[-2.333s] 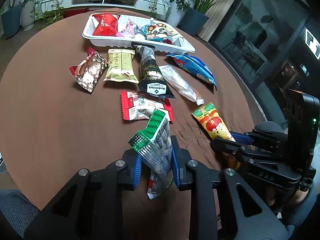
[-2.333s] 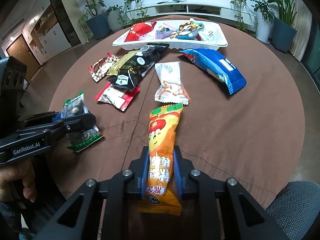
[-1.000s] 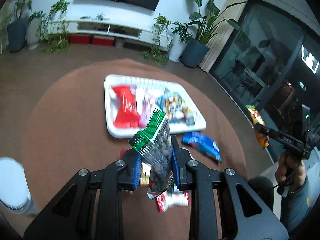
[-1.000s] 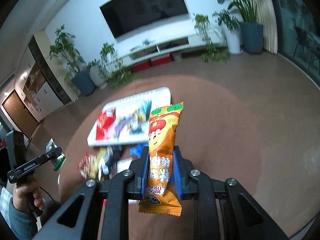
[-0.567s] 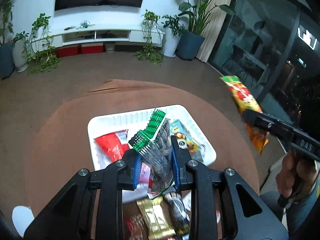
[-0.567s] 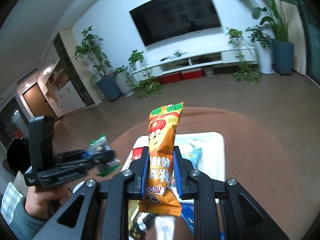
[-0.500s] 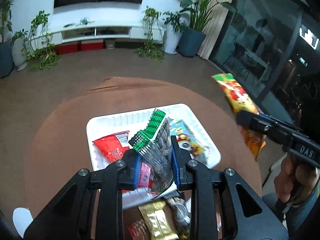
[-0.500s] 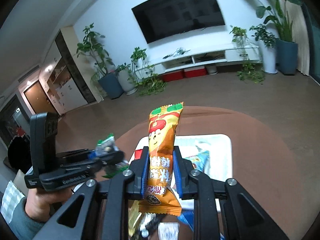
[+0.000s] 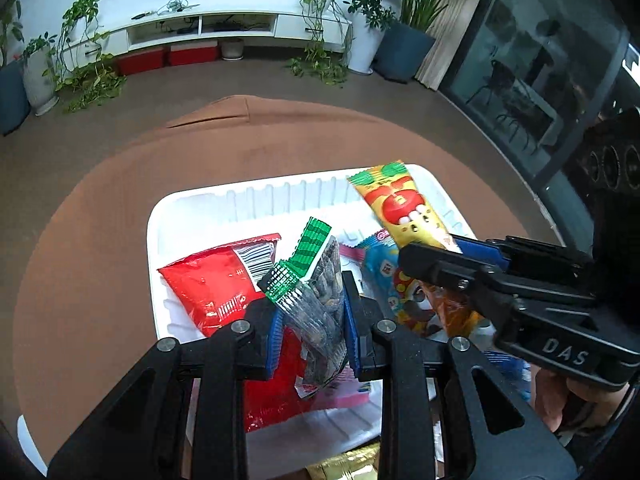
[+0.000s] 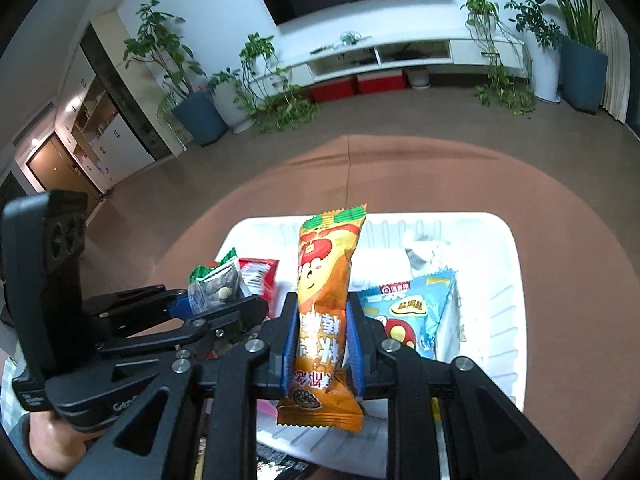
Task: Organize snacks
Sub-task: 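Lower the nut bag and orange bar into the tray and open both tools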
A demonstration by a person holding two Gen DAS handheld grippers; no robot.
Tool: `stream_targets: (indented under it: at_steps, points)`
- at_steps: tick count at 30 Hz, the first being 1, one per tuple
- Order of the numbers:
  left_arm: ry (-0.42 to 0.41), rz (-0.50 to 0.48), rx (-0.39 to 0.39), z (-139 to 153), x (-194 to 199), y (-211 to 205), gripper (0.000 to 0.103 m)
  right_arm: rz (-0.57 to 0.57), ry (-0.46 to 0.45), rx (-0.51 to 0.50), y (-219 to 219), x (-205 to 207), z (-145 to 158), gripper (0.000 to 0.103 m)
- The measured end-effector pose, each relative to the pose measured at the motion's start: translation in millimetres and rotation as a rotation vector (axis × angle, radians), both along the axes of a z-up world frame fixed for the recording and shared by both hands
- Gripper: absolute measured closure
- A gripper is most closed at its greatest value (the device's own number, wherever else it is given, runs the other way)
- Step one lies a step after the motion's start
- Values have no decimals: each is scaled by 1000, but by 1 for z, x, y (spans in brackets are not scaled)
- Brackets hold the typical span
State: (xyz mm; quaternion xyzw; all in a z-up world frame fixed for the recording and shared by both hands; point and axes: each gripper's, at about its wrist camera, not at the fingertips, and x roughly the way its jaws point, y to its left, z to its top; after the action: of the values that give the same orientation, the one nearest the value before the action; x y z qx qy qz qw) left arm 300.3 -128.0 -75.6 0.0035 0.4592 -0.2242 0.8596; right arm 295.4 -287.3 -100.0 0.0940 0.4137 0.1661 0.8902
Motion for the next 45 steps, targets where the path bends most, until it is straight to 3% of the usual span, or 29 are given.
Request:
stream_targets:
  at_steps: [8,10,12,22,24,27,41,45]
  points:
    - [-16,-4,20,-20,-3,-19,76,-13,35,-16,-1,8,-17,78]
    - [-21,-5,26,-18,-8,-19,73,-15,34,-16,-1,8,-18,78]
    - [-24,1,31,-15,-10,-18,62,-11,33,-20,0,8,-18,75]
    - [-49,6,12,-10,-14,-19,43,-35,12,-3,-11,-4,-6,68]
    - [-51,13,10,-7,-16,-17,36,-39,-9,-1,-14,-10,2,66]
    - [-51,26,17,-1,-18,-14,28,-42,-50,21,-20,-24,14,47]
    - [-216,94,-37,45,-54,16,25,-26,-158,55,-31,-67,52,45]
    - [-208,88,33,40,-56,10,26,-17,-163,50,-29,-70,52,46]
